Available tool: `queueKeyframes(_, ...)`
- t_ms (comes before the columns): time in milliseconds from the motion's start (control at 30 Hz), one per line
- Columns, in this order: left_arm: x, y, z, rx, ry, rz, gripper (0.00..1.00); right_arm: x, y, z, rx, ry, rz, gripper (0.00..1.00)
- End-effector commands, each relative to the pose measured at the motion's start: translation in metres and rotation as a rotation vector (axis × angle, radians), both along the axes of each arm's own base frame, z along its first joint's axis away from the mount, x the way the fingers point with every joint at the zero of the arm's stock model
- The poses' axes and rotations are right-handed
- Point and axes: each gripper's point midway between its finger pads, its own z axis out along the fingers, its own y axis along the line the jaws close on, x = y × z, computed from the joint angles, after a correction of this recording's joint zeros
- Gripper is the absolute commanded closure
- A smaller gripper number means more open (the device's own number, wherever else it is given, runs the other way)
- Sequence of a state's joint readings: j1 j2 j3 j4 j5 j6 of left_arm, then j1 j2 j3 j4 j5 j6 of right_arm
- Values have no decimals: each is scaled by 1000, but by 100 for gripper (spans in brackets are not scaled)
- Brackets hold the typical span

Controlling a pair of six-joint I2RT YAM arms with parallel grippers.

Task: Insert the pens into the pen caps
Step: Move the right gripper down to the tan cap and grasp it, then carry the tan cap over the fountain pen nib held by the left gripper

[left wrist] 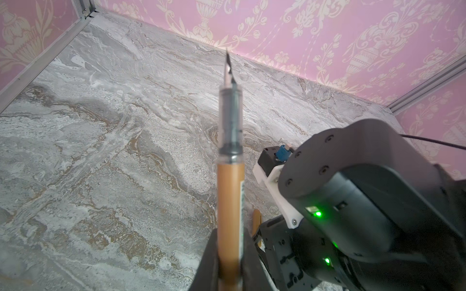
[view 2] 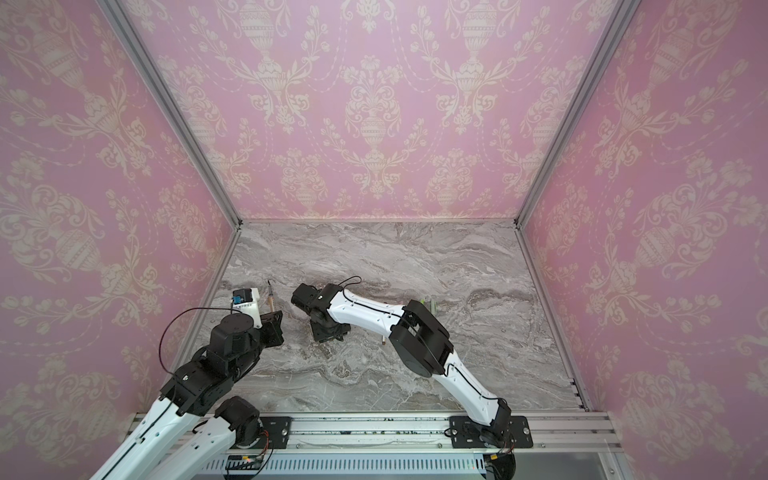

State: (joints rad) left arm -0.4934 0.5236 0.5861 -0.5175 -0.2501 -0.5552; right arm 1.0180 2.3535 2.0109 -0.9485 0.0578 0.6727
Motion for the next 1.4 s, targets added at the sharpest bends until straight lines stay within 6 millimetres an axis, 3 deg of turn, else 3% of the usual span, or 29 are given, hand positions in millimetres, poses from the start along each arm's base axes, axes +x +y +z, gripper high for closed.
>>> queueKeyframes(0, -1, -3, 1, 0, -15, -29, 100, 5, -7, -5, -71, -32, 2, 64)
queueKeyframes(433, -4, -5, 6, -16, -27, -44, 100, 14, -34, -45, -283, -59, 4, 70)
queueKeyframes(700, -3, -7, 7, -23, -29, -55, 100, 7, -37, -59, -279, -27, -52, 91)
queueKeyframes(833, -2, -9, 7, -29, -27, -60, 100, 7, -38, -57, -269, -31, -71, 93)
queueKeyframes(933, -1, -12, 7, -33, -24, -68, 100, 12, -39, -44, -236, -54, -95, 94)
queueKeyframes(1133, 2, -30, 6, -64, -13, -151, 100, 32, -44, 10, -27, -84, -191, 98)
queueKeyframes(1367, 5, -82, 2, -154, 36, -383, 100, 65, -63, 86, 328, -122, -344, 100)
